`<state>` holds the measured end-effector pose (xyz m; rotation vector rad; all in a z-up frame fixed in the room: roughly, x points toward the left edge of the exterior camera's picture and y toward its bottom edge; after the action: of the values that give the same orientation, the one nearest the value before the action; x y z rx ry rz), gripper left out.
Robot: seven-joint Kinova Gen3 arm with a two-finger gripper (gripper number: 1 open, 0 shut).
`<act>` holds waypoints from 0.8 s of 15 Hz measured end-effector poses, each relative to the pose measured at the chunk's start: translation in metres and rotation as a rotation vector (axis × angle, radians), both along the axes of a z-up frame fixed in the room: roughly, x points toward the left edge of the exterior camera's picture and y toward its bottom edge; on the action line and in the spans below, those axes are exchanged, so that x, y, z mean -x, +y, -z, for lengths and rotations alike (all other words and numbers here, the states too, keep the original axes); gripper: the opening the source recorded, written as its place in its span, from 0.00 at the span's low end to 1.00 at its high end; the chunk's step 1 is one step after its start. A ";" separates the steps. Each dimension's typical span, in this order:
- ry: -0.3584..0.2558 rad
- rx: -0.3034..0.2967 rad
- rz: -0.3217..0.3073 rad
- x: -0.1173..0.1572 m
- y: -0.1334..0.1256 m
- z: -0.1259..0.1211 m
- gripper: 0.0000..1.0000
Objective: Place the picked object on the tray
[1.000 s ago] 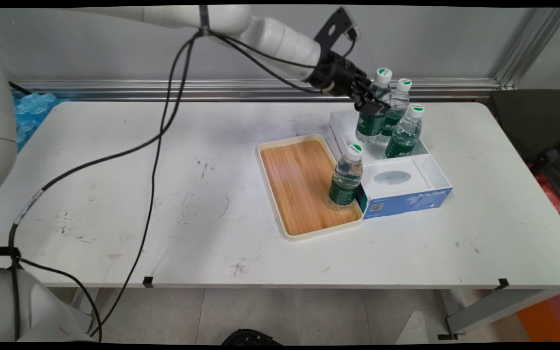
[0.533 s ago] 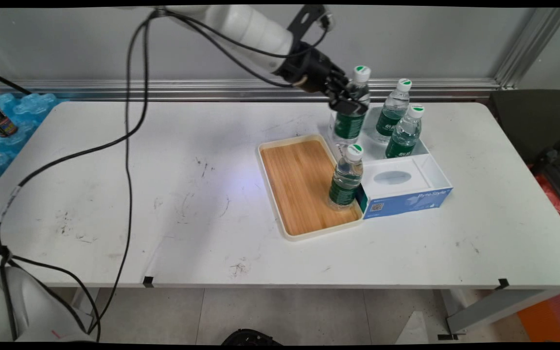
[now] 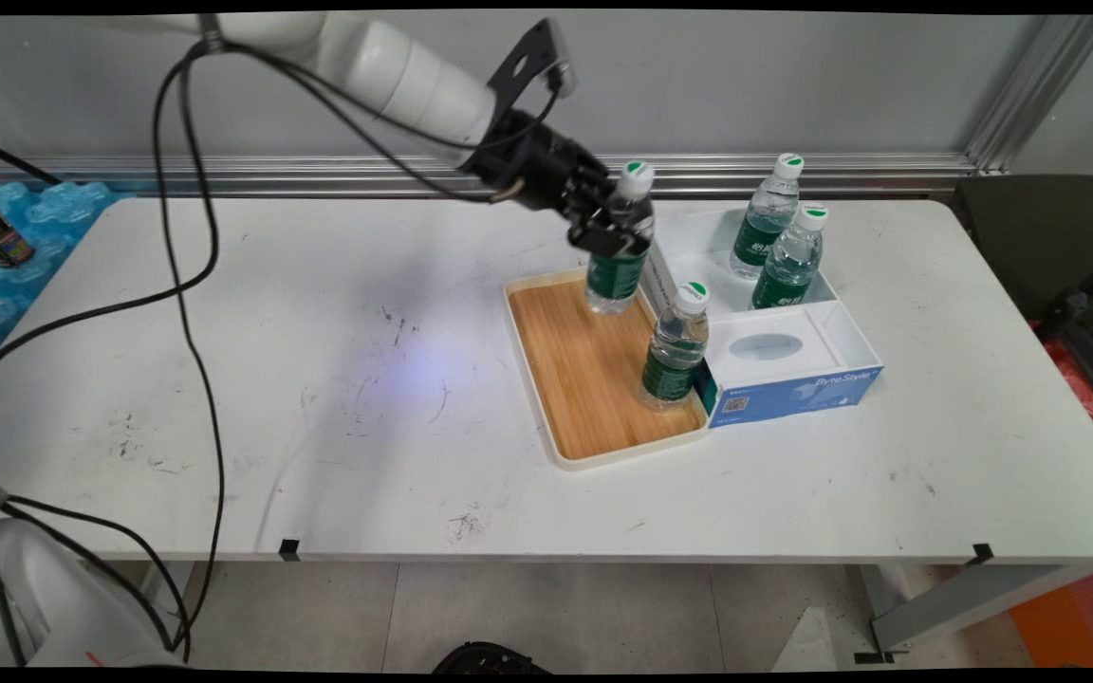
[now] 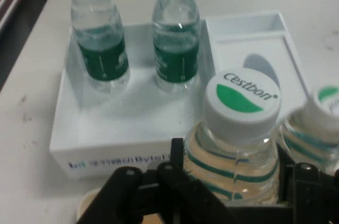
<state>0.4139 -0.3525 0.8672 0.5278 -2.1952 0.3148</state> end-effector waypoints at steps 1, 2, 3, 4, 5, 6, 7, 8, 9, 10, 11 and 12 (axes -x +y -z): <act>-0.003 0.002 0.002 -0.003 0.004 0.002 0.00; -0.007 0.004 0.006 -0.007 0.010 0.006 0.00; -0.008 0.006 0.012 -0.010 0.017 0.010 0.00; -0.007 0.009 0.018 -0.013 0.023 0.014 0.00; -0.005 0.012 0.026 -0.014 0.029 0.019 0.00; -0.001 0.017 0.034 -0.015 0.035 0.023 0.00; 0.004 0.021 0.041 -0.015 0.039 0.026 0.00; 0.011 0.026 0.052 -0.013 0.043 0.030 0.00; 0.017 0.030 0.061 -0.011 0.047 0.034 0.00; 0.023 0.034 0.070 -0.010 0.051 0.037 0.00; 0.027 0.035 0.076 -0.008 0.054 0.040 0.00; 0.029 0.037 0.080 -0.007 0.056 0.042 0.00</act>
<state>0.4212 -0.2960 0.8256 0.4209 -2.1721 0.3021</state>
